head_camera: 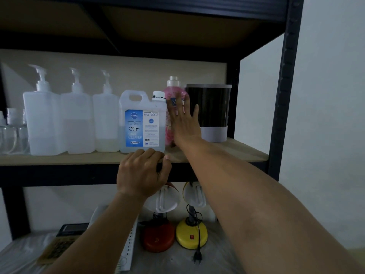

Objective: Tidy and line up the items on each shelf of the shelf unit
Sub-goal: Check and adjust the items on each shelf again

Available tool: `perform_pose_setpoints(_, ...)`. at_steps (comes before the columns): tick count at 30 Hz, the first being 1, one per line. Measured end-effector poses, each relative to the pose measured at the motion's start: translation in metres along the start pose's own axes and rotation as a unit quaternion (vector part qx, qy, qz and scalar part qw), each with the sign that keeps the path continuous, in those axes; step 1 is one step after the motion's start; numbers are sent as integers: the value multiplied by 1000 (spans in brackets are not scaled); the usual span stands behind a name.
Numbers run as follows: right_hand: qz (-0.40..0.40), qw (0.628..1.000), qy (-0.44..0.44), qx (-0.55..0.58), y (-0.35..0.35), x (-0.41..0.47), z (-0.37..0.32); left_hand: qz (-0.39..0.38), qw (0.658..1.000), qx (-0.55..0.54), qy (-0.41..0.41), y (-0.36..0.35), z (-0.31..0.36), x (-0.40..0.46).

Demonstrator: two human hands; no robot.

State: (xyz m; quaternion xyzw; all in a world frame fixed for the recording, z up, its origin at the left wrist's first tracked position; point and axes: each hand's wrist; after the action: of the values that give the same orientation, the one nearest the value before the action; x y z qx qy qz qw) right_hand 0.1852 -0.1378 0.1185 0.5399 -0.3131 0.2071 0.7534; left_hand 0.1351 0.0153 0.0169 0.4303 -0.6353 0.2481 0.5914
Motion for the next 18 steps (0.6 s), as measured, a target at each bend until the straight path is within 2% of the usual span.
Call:
perform_pose_setpoints(11,2,998,38,-41,1,10,4,5,1000,0,4,0,0,0)
perform_pose_setpoints(18,0,998,29,-52,-7,17,9,9,1000,-2,0,-1,0,-1)
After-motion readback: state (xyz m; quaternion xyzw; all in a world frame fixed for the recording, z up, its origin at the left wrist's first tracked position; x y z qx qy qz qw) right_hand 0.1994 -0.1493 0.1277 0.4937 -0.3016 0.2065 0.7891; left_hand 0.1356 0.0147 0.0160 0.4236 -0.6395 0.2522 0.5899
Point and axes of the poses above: each hand's wrist, its own x-axis towards the middle knuckle, its own y-axis out of the back of the hand, z = x × y, and after that the axes turned 2 degrees about -y, right-handed
